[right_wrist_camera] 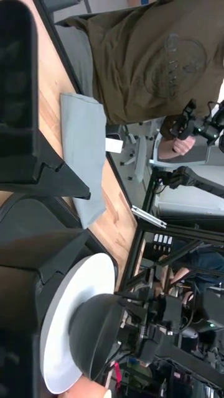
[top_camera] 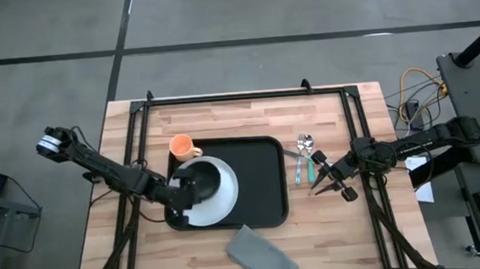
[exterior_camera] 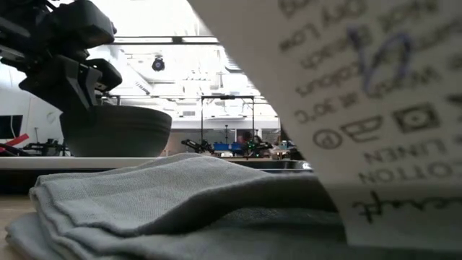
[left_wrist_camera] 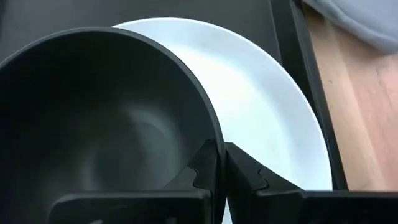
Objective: Set up tray
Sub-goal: Put the black bowl on top of the white plate
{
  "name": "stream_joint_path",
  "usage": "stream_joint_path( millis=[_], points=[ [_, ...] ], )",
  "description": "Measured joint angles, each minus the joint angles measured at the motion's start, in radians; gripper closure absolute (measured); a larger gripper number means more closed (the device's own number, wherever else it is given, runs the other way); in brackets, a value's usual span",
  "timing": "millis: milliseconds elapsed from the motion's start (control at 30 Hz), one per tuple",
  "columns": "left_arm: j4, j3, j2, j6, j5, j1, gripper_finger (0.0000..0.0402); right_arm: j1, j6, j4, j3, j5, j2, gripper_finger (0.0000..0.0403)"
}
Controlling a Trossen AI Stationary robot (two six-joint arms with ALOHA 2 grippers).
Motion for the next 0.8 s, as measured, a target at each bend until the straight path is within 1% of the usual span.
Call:
stream_joint_path(
  millis=[333,700,800],
  points=[
    [0.002,0.004,0.012,-0.025,0.0,-0.046,0.0401,0.0,0.001,-0.001,0.0,0.0,0.0,0.0335],
    [-0.021,0.002,0.012,-0.056,0.007,-0.047,0.0397,0.0,0.001,-0.001,0.0,0.0,0.0,0.0319],
    [-0.022,0.002,0.012,-0.075,0.027,-0.046,0.0396,0.0,0.001,-0.001,0.0,0.0,0.0,0.0317]
  ],
)
